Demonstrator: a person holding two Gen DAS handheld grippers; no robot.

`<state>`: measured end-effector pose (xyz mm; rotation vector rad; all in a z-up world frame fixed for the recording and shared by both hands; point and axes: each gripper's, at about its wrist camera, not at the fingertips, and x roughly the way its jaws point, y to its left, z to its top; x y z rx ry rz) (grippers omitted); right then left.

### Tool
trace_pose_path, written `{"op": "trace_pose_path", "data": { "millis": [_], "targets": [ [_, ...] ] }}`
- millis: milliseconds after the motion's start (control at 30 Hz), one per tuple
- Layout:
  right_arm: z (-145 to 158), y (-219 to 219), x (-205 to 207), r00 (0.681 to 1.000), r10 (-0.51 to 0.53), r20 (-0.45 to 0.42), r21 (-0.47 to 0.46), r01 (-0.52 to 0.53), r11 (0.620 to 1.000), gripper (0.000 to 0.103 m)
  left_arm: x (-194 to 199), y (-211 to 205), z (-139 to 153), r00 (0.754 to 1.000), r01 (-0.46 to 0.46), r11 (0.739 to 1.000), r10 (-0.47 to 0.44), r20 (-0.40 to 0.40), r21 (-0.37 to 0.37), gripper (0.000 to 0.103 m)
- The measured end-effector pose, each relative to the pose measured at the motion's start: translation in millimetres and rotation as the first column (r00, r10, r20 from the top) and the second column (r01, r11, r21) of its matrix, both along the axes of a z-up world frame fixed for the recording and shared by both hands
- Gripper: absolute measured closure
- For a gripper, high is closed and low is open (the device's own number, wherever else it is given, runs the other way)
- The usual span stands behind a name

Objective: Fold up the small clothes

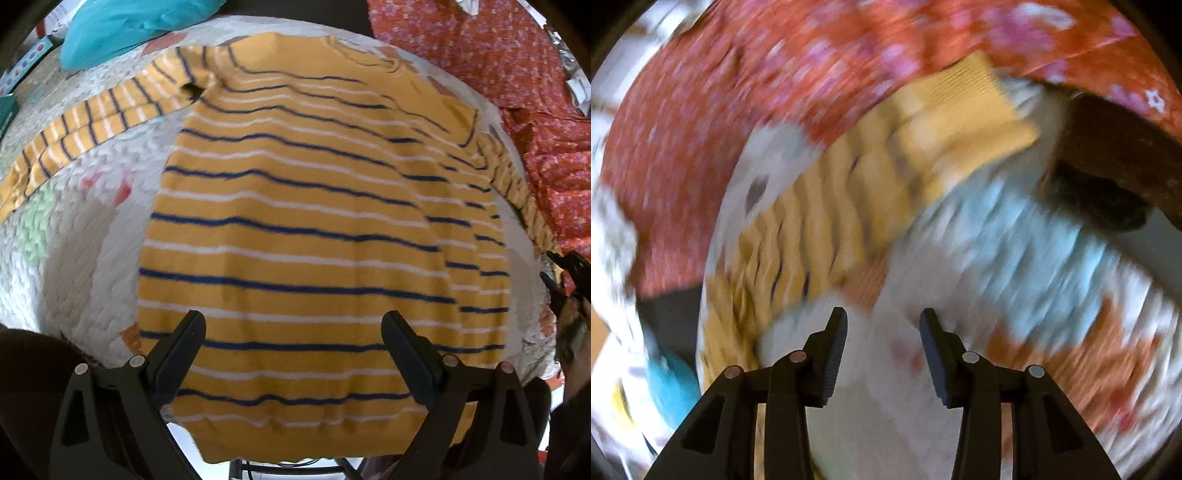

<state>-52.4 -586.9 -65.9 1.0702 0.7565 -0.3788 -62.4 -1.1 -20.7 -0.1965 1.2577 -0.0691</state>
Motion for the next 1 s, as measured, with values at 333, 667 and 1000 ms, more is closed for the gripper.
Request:
{"op": "trace_pose_path", "data": {
  "millis": [333, 667, 1000],
  "targets": [
    [39, -24, 43, 0.999, -0.035, 0.004, -0.228, 0.035, 0.973, 0.098, 11, 1, 14, 0.999, -0.017, 1.0, 0.016, 0.033, 0.018, 0.007],
    [96, 186, 99, 0.754, 0.653, 0.062, -0.389, -0.585, 0.712, 0.098, 36, 25, 11, 0.995, -0.096, 0.987, 0.096, -0.006, -0.13, 0.007],
    [38, 278, 98, 0.588, 0.809, -0.005, -0.271, -0.779, 0.565, 0.064, 88, -23, 11, 1.0, 0.02, 0.975, -0.019, 0.008, -0.221, 0.007]
  ]
}}
